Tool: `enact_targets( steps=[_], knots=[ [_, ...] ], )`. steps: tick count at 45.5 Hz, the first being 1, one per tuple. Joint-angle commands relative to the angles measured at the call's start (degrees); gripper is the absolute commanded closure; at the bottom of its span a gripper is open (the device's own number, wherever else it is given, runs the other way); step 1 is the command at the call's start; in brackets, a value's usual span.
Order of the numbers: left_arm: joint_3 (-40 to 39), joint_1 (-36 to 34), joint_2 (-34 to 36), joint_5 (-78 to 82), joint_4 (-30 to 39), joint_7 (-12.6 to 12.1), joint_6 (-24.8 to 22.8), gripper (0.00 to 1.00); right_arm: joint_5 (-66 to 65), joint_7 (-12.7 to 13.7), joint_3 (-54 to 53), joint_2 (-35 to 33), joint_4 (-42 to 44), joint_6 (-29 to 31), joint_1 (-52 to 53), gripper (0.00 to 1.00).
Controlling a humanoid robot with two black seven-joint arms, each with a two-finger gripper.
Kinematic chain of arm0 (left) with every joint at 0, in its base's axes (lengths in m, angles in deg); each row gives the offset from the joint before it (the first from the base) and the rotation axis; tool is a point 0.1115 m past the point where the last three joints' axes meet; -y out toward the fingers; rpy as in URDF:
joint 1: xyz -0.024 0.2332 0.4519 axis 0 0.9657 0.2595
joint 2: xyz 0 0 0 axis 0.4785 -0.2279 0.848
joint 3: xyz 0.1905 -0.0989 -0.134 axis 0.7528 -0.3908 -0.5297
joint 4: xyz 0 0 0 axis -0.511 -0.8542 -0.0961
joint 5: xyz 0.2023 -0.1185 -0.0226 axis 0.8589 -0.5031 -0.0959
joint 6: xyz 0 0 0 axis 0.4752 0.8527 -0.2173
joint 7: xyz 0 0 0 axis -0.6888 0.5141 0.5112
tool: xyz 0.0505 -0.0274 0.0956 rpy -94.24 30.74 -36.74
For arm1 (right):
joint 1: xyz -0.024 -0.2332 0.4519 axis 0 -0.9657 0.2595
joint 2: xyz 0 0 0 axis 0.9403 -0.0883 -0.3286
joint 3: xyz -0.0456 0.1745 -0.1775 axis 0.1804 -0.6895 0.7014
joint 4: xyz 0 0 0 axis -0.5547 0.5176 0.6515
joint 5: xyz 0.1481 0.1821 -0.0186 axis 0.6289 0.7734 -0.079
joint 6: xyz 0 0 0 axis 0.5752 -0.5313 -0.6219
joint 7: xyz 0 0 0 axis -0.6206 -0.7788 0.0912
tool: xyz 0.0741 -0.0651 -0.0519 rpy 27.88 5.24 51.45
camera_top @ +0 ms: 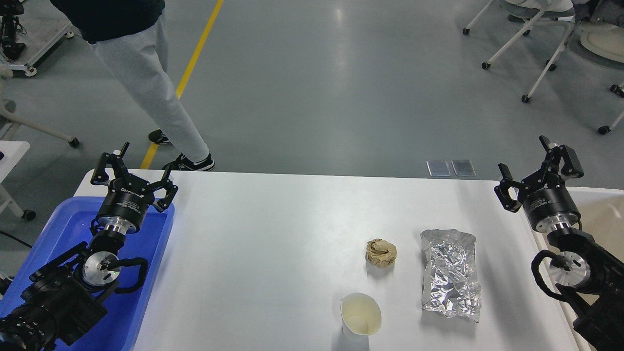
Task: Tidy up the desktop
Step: 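Raise the right gripper and swing it over the table toward the objects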
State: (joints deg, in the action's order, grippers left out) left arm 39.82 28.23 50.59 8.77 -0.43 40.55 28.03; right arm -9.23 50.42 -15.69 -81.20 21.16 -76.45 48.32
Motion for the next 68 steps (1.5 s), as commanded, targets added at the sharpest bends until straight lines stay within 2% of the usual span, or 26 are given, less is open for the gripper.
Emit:
enact_targets(
  steps=[1,17,23,30,37,42,50,60,68],
  knots=[
    [0.00,0.05,0.00,-0.02,0.00,0.09,0.00,0.00,1.42,0.07,0.16,0.80,0.03,-0.34,-0.04,0.01],
    [0.00,-0.04,0.00,-0.02,0.00,0.09,0.09,0.00,1.33,-0.46,-0.10,0.19,-0.14,0.10,-0.30,0.01],
    [0.00,-0.04,0.00,-0.02,0.00,0.09,0.09,0.00,1.33,0.16,0.43,-0.78,0.21,0.36,0.31,0.01],
    [0.00,-0.04,0.00,0.07,0.00,0.09,0.09,0.00,1.51,3.93,-0.27,-0.60,-0.76,0.01,0.66,0.01],
    [0.00,-0.04,0.00,-0.02,0.00,0.09,0.09,0.00,4.14,4.46,-0.45,-1.13,-3.04,-0.34,-0.21,0.01],
    [0.00,-0.04,0.00,-0.02,0.00,0.09,0.09,0.00,7.31,6.13,-0.19,-6.13,-12.08,-1.74,-2.15,0.01],
    [0.00,-0.04,0.00,-0.02,0.00,0.09,0.09,0.00,7.05,10.70,1.74,-11.14,-19.74,-4.38,-2.76,0.01],
    [0.00,-0.04,0.00,-0.02,0.00,0.09,0.09,0.00,6.52,12.46,6.49,-18.44,-24.05,-3.95,-1.10,0.01],
    [0.00,-0.04,0.00,-0.02,0.00,0.09,0.09,0.00,3.28,12.37,9.39,-23.62,-28.88,-3.95,1.80,0.01]
  ],
)
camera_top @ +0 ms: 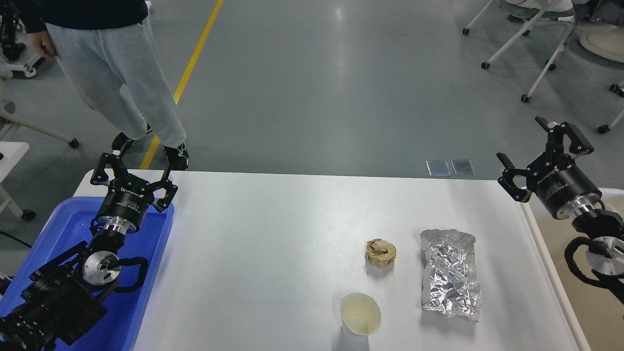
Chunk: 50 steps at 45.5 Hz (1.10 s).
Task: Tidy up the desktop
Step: 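Raise the right gripper and swing it over the table toward the objects, then lower the right gripper toward the small paper cup near the robot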
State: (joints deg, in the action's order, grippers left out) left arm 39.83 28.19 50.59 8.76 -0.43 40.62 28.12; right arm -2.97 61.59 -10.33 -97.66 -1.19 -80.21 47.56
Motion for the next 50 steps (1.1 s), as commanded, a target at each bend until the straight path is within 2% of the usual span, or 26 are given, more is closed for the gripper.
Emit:
enact_targets(
  steps=[1,10,18,23,26,32,40,43,50],
  knots=[
    [0.00,0.00,0.00,-0.01,0.00,0.01,0.00,0.00,-4.39,1.21,4.73,-7.69,-7.14,-0.53,3.09,0.01],
    [0.00,-0.08,0.00,-0.01,0.00,-0.08,0.00,0.00,-8.09,2.43,10.01,-11.74,-12.41,-0.10,5.55,0.01],
    [0.00,-0.08,0.00,-0.01,0.00,-0.08,-0.09,0.00,-12.39,6.39,15.98,-16.57,-17.42,0.52,10.47,0.01],
    [0.00,-0.08,0.00,-0.01,0.00,-0.08,-0.09,0.00,-15.91,7.79,18.88,-19.82,-20.94,2.88,14.42,0.01],
    [0.00,-0.08,0.00,-0.01,0.00,-0.08,-0.09,0.00,-17.41,9.72,19.42,-21.49,-22.44,5.60,16.71,0.01],
    [0.00,-0.08,0.00,-0.01,0.00,-0.08,-0.09,0.00,-18.46,15.61,19.59,-22.81,-24.02,8.78,21.28,0.01],
    [0.00,-0.08,0.00,-0.01,0.00,-0.08,-0.09,0.00,-24.96,22.73,19.77,-21.85,-24.55,12.64,25.59,0.01],
    [0.00,-0.17,0.00,-0.01,0.00,-0.08,-0.09,0.00,-28.82,23.70,19.77,-21.85,-26.65,15.10,25.77,0.01],
    [0.00,-0.08,0.00,-0.01,0.00,-0.08,-0.09,0.00,-41.57,23.88,19.77,-21.67,-32.01,23.70,26.12,0.01]
  ],
)
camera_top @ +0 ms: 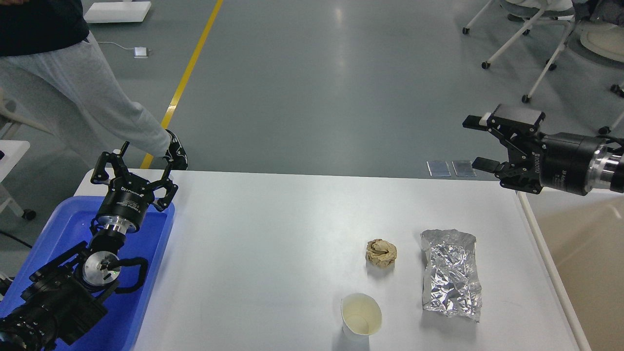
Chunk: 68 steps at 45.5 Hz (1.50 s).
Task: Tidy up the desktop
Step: 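Lower the right gripper toward the small paper cup near the robot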
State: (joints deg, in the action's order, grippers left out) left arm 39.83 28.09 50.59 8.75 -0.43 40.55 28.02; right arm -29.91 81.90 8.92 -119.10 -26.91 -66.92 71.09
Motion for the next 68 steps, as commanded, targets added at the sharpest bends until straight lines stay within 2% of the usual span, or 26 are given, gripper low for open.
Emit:
enact_targets(
  steps=[1,6,11,29,46,68],
  knots=[
    [0.00,0.01,0.00,0.00,0.00,0.00,0.00,0.00,-15.51,3.57,0.52,-0.23,-6.74,12.08,2.59,0.01],
    [0.00,-0.08,0.00,0.00,0.00,0.00,0.00,0.00,-17.72,3.65,0.43,0.20,-7.62,19.38,3.20,0.01],
    [0.00,-0.08,0.00,0.00,0.00,0.00,0.00,0.00,-20.61,3.66,0.52,2.58,-7.54,22.82,4.26,0.01],
    [0.00,-0.08,0.00,0.00,0.00,0.00,0.00,0.00,-33.18,3.22,3.86,11.80,-7.98,22.82,2.15,0.01],
    [0.00,-0.08,0.00,0.00,0.00,0.00,0.00,0.00,-47.60,3.13,2.81,19.45,-5.26,22.82,-7.16,0.01],
    [0.00,-0.08,0.00,0.00,0.00,0.00,0.00,0.00,-53.93,3.13,-1.41,24.11,-1.56,22.82,-15.95,0.01]
  ],
)
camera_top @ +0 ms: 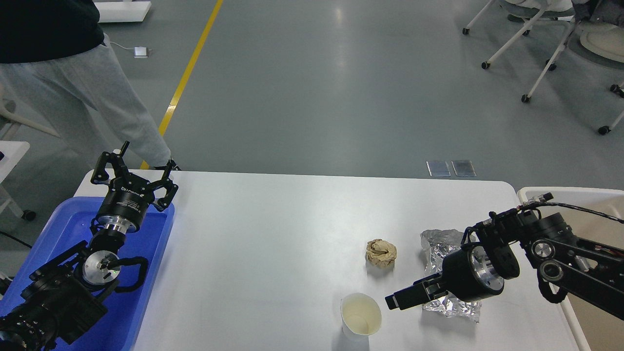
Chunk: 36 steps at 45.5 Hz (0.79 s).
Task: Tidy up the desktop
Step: 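Lower the right gripper toward the small paper cup near the robot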
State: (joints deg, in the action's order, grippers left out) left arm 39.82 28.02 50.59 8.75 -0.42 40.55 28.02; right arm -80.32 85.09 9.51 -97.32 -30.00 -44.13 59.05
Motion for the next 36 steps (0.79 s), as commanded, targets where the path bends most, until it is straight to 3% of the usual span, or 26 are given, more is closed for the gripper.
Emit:
enact_targets(
  steps=[1,17,26,36],
  knots=[
    [0.00,0.00,0.00,0.00,-0.01,0.00,0.00,0.00,-3.87,-0.06,-2.35,2.42,1.79,0.03,-4.26,0.01],
    [0.00,0.09,0.00,0.00,-0.01,0.00,0.00,0.00,-4.31,0.12,-6.40,3.74,2.85,0.03,-7.61,0.01],
    [0.00,0.00,0.00,0.00,-0.01,0.00,0.00,0.00,-4.31,0.38,-6.93,7.78,3.03,0.03,-7.70,0.01],
    [0.00,0.00,0.00,0.00,-0.01,0.00,0.00,0.00,-8.17,0.29,-6.22,10.50,8.30,0.03,-7.78,0.01]
  ],
)
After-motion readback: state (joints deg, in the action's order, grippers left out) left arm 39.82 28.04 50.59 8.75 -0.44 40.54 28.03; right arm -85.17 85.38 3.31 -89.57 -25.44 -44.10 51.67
